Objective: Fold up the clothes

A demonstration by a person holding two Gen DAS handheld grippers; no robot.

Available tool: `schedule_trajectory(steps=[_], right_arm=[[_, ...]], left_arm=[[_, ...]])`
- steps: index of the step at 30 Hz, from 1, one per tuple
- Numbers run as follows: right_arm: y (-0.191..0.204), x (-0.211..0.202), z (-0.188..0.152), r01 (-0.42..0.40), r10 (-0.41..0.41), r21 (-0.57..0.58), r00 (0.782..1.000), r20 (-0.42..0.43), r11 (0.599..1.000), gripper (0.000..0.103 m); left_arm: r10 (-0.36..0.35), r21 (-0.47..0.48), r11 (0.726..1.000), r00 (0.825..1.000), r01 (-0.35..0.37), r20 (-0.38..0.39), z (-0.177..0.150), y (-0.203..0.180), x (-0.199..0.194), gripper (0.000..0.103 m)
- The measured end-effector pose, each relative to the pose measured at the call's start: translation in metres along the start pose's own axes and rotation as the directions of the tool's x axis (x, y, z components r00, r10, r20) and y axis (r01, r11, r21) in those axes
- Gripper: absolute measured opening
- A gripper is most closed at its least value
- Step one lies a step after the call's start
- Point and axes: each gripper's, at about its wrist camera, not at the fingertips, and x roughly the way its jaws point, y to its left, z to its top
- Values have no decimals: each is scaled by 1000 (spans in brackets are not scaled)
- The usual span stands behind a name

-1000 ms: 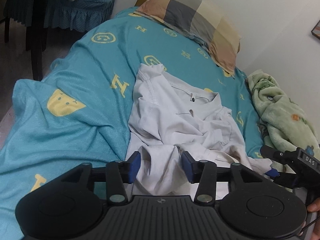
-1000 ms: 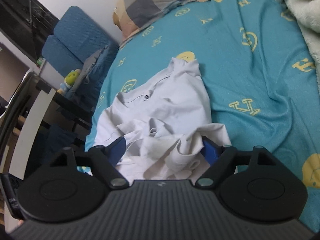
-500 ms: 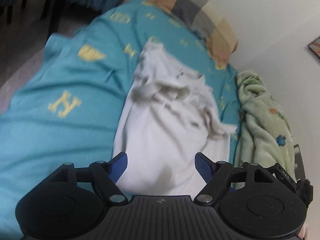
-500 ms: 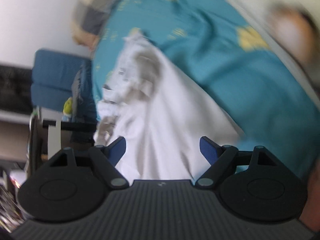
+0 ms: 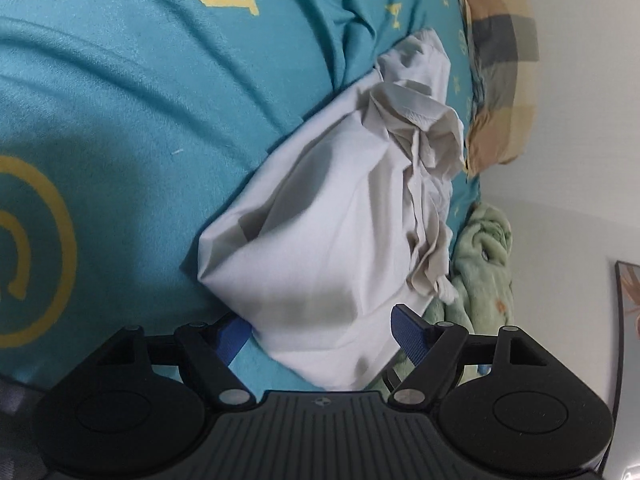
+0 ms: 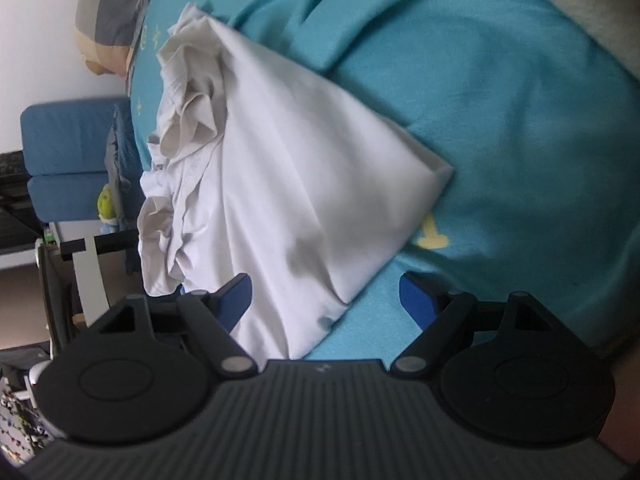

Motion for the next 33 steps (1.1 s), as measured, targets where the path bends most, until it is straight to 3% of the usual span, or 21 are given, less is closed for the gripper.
schedule_trajectory(steps=[3,5,6,10,11,13,14,16,22,33], right_arm=[[2,4,1,-30,30,9,1000,-1,999,84],[2,6,2,-42,42,18,999,4,999,84],[2,6,3,-45,44,21,999,10,999,83],[3,6,7,-41,41,16,999,36,999,77],[3,5,7,-32,32,10,998,48,999,70],[1,3,9,-9,8,15,998,63,1000,46],[0,2,10,2,-4,18,998,70,1000,26],[-1,-3,9,-5,3,16,996,86,1000,14],[7,-20,7,-64,67,-26,986,153,998,10],[7,-23,11,-37,43,-42,985,168,998,10]], left_arm=[[5,-35,999,999,-4,33,3,7,-1,54],[-6,-31,1000,999,8,53,3,7,-6,19],[-12,-28,1000,998,13,63,3,7,-9,16],[-34,-18,999,994,36,102,2,7,-20,12],[-39,-16,999,993,41,111,2,7,-23,12],[-49,-7,999,991,50,124,1,6,-28,12],[-53,-2,999,991,54,127,0,5,-31,12],[-58,2,998,991,58,122,-2,4,-33,12],[-32,-14,999,994,34,107,-3,-2,-29,13],[-19,-49,999,996,23,86,-2,-1,-25,15]])
